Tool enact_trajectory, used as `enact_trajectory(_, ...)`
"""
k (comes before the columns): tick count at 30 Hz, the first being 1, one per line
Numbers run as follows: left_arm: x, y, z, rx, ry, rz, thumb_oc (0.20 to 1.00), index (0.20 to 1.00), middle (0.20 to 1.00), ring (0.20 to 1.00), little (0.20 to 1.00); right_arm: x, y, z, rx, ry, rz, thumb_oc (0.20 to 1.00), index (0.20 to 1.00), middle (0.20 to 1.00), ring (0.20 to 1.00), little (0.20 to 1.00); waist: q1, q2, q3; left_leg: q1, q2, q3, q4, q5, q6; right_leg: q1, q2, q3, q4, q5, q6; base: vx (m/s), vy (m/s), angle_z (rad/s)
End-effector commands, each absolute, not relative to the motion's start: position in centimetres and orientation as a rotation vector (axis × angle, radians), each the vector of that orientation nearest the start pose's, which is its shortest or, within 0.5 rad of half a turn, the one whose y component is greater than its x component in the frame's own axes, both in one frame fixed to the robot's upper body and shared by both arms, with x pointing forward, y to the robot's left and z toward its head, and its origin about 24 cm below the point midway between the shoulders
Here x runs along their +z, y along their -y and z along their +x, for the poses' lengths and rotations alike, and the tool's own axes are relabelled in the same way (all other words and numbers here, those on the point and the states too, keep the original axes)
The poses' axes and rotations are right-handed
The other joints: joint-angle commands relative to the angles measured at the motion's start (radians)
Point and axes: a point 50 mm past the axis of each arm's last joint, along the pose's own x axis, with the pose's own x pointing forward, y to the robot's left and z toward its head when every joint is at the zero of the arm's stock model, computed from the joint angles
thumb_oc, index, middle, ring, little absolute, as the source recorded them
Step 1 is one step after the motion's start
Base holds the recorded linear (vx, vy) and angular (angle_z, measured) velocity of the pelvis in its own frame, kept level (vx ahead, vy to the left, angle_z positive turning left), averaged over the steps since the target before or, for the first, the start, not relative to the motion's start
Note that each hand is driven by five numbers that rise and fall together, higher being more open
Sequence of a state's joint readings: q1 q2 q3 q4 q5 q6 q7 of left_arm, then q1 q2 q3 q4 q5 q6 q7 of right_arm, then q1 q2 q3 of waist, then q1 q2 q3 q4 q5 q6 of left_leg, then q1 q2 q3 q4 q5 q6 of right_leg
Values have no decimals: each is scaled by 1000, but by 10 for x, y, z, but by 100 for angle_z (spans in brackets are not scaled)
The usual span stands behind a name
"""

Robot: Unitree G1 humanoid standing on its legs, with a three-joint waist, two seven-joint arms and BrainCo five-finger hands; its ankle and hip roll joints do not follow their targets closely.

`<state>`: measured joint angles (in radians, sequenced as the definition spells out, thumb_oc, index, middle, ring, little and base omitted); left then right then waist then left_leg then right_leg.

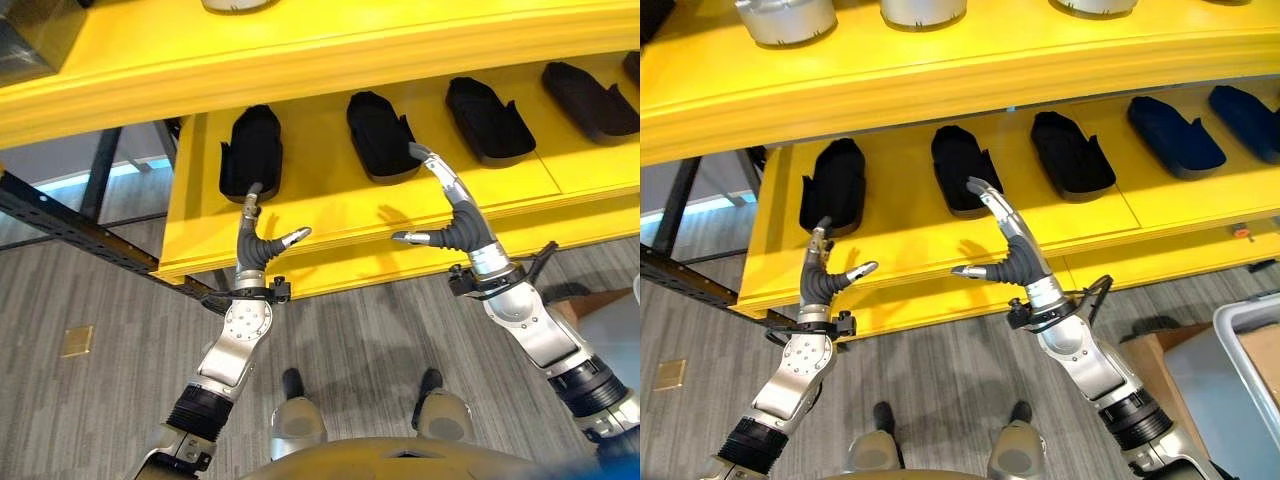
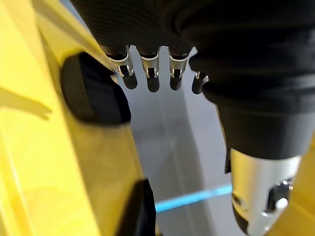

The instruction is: Move parts from the plastic box to the shelf.

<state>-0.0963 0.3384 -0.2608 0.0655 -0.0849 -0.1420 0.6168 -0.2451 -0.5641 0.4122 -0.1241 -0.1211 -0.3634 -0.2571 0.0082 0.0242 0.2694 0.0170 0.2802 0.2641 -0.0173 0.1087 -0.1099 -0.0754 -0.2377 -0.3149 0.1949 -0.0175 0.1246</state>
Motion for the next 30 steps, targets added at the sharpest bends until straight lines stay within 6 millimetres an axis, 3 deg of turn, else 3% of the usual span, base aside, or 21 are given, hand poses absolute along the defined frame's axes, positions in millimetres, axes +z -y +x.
enact_trajectory(1,86,-191,270,445,299,257,1000,1000,1000,1000,1000,185,106,257,348,910,-421,1000,1000,1000,1000,1000,1,-33,29,12,72,-10,-9,31,-75,84,20,-9,-1,-81,-11,17,58,-1)
enact_trajectory(5,83,-198,278,531,233,154,1000,1000,1000,1000,1000,193,99,256,362,930,-411,1000,1000,1000,1000,1000,-11,-37,57,-5,82,-6,-6,37,-79,52,23,12,17,-82,-7,9,68,0)
enact_trajectory(10,91,-205,286,699,224,72,1000,1000,1000,1000,1000,195,105,255,352,934,-466,1000,1000,1000,1000,1000,-42,-46,98,-37,85,-4,7,37,-79,4,40,50,29,-82,-10,-29,55,-3)
enact_trajectory(16,107,-205,295,784,305,103,1000,1000,1000,1000,1000,201,111,258,323,957,-510,1000,1000,1000,1000,1000,-68,-70,137,-58,78,16,6,26,-76,-32,39,74,15,-60,1,-39,17,-8)
enact_trajectory(23,118,-213,300,942,366,97,1000,1000,1000,1000,1000,199,113,255,340,957,-536,1000,1000,1000,1000,1000,-93,-67,149,-65,71,25,12,24,-73,-41,38,93,17,-61,5,10,32,-4)
enact_trajectory(30,111,-226,296,1118,319,50,1000,1000,1000,1000,1000,197,114,255,337,945,-539,1000,1000,1000,1000,1000,-101,-58,147,-62,68,25,16,22,-71,-39,32,99,28,-71,4,8,6,-1)
